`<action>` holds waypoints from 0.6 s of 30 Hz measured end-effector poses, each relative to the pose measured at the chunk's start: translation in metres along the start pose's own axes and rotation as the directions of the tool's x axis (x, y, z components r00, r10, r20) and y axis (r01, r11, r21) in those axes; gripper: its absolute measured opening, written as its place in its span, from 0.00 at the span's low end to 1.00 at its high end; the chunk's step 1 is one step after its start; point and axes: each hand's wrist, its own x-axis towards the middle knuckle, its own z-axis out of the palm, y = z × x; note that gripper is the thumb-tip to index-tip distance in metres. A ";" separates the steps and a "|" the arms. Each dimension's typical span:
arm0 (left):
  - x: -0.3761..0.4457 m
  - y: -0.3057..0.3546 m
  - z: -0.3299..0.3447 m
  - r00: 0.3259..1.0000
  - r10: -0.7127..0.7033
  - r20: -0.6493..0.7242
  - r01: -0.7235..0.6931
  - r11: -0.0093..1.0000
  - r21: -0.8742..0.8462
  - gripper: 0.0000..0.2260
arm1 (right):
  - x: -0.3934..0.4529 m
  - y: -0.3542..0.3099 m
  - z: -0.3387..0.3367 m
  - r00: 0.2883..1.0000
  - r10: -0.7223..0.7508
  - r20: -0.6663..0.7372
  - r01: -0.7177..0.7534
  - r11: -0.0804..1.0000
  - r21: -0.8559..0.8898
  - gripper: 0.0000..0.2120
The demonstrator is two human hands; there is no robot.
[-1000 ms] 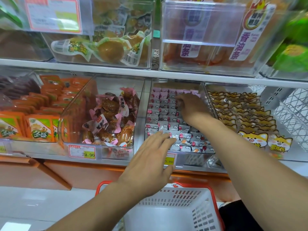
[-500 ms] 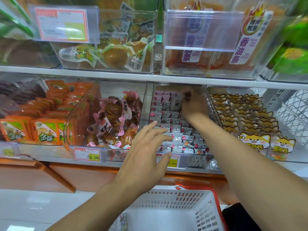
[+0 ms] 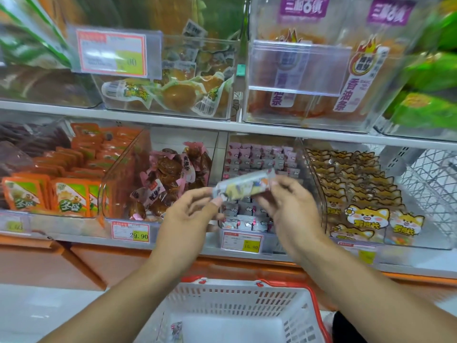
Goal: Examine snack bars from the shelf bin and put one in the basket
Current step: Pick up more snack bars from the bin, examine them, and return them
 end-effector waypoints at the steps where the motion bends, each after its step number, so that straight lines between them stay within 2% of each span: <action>1: 0.000 -0.001 -0.001 1.000 -0.024 -0.005 0.023 0.999 -0.039 0.09 | -0.006 0.002 -0.004 0.998 0.052 0.039 -0.053 0.998 0.034 0.05; 3: 0.001 -0.005 -0.004 0.996 -0.085 -0.028 0.082 0.992 -0.099 0.09 | -0.011 0.004 -0.012 0.988 0.113 0.104 -0.119 0.991 0.058 0.04; 6: 0.004 -0.013 -0.013 0.987 -0.152 -0.042 0.145 0.980 -0.139 0.07 | -0.012 0.002 -0.019 0.973 0.162 0.163 -0.162 0.987 -0.016 0.04; 9: 0.002 -0.014 -0.020 0.991 -0.132 -0.037 0.126 0.982 -0.143 0.12 | -0.013 0.004 -0.025 0.971 0.168 0.170 -0.156 0.985 -0.079 0.05; 12: -0.003 -0.016 -0.021 0.993 -0.118 -0.017 0.115 0.985 -0.127 0.13 | -0.014 0.008 -0.030 0.973 0.161 0.164 -0.139 0.981 -0.136 0.04; 14: -0.004 -0.017 -0.022 0.992 -0.123 -0.018 0.119 0.981 -0.155 0.14 | -0.013 0.009 -0.032 0.961 0.161 0.227 -0.127 0.979 -0.159 0.01; 16: -0.005 -0.017 -0.022 0.990 -0.138 -0.031 0.130 0.975 -0.182 0.13 | -0.014 0.008 -0.033 0.943 0.112 0.313 -0.038 0.972 -0.232 0.14; 18: -0.005 -0.018 -0.021 0.987 -0.159 -0.029 0.149 0.966 -0.213 0.12 | -0.018 0.004 -0.032 0.911 0.026 0.413 0.144 0.916 -0.375 0.23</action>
